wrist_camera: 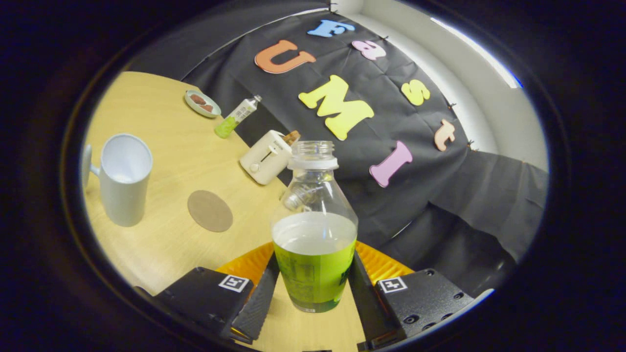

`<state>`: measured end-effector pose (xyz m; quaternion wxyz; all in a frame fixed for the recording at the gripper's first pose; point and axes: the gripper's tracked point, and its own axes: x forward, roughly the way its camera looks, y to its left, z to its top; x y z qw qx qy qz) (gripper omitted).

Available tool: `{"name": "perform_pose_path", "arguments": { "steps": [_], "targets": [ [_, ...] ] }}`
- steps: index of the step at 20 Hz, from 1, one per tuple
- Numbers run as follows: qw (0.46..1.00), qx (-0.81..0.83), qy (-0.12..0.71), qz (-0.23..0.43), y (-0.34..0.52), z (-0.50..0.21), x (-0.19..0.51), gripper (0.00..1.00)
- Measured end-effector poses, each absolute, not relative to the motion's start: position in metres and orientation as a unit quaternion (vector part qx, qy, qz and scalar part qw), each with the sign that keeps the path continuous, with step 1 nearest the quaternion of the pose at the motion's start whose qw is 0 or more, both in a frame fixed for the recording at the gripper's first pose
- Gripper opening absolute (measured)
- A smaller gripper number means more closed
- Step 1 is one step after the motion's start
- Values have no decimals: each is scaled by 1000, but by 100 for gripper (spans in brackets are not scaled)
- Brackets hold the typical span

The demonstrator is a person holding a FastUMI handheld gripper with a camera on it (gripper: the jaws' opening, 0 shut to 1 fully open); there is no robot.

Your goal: Take the bottle from table, then pour the juice into the cup, finally place the bottle on the coaster

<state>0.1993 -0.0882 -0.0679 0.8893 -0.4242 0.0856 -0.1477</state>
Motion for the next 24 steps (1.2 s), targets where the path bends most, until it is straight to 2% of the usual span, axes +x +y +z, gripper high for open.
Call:
{"name": "perform_pose_path", "arguments": {
  "steps": [4, 11, 20, 24],
  "targets": [
    [860, -486, 33, -153, -65, -47, 196, 81],
    [758, -634, -15, -150, -27, -41, 186, 81],
    [714, -685, -2, -143, -20, -41, 186, 81],
    [689, -706, -11, -162, -22, -28, 181, 81]
  ]
}}
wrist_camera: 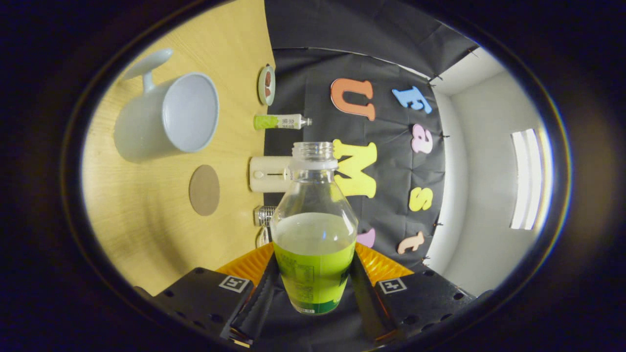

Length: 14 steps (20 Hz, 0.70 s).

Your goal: Take the bottle from table, then pour the juice into the cup, finally place the bottle on the coaster

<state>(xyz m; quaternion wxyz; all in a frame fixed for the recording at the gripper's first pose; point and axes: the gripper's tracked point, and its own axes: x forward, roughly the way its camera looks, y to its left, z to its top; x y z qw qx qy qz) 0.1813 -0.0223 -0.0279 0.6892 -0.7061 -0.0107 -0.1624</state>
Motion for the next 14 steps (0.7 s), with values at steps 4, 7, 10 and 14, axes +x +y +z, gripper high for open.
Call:
{"name": "perform_pose_path", "arguments": {
  "steps": [4, 7, 10, 14],
  "targets": [
    [663, -726, -28, -178, -18, -7, 178, 81],
    [643, -743, -39, -183, -13, -1, 176, 81],
    [633, -750, -43, -189, -10, 6, 173, 81],
    [616, -762, -48, -195, -3, 12, 170, 81]
  ]
}}
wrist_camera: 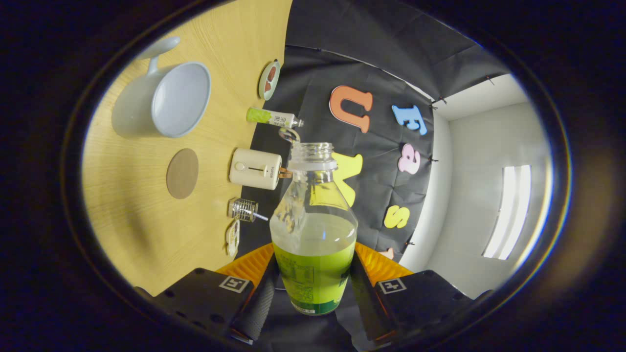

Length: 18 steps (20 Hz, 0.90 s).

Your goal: Take the bottle from table, then pour the juice into the cup, finally place the bottle on the coaster

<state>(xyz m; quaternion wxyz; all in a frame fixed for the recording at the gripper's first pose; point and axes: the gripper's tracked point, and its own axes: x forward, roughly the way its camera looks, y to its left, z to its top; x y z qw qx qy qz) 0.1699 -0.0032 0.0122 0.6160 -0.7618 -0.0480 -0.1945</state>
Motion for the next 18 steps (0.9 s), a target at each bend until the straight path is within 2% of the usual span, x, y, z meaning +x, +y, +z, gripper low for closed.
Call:
{"name": "perform_pose_path", "arguments": {
  "steps": [18],
  "targets": [
    [571, -791, -52, -212, -8, 28, 165, 81]
  ]
}}
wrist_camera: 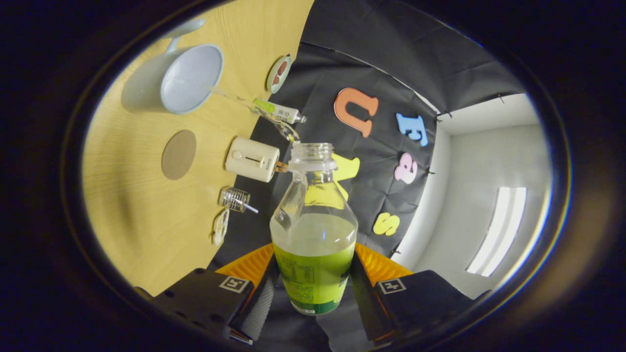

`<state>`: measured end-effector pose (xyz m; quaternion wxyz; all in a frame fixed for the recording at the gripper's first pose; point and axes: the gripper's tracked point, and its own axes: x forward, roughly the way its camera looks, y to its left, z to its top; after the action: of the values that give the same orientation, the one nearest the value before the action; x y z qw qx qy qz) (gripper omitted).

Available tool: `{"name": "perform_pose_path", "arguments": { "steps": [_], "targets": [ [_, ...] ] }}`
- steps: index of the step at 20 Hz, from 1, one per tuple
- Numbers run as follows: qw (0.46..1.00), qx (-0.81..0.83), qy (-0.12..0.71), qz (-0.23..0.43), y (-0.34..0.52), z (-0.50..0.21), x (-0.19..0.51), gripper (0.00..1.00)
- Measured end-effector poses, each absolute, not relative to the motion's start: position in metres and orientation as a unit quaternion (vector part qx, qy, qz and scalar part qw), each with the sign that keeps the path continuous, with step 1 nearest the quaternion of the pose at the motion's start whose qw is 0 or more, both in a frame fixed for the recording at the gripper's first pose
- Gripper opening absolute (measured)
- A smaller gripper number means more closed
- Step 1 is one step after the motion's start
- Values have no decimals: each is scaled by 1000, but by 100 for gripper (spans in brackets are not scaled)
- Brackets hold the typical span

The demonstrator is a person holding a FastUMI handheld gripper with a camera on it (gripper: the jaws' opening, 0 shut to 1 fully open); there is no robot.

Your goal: Take the bottle from table, then pour the juice into the cup, finally place the bottle on the coaster

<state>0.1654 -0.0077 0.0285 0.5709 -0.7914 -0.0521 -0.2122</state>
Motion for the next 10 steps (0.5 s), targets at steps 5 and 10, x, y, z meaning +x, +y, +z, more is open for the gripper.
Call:
{"name": "perform_pose_path", "arguments": {
  "steps": [5, 10],
  "targets": [
    [561, -795, -53, -223, -9, 38, 163, 81],
    [546, -805, -57, -224, -6, 44, 165, 81]
  ]
}}
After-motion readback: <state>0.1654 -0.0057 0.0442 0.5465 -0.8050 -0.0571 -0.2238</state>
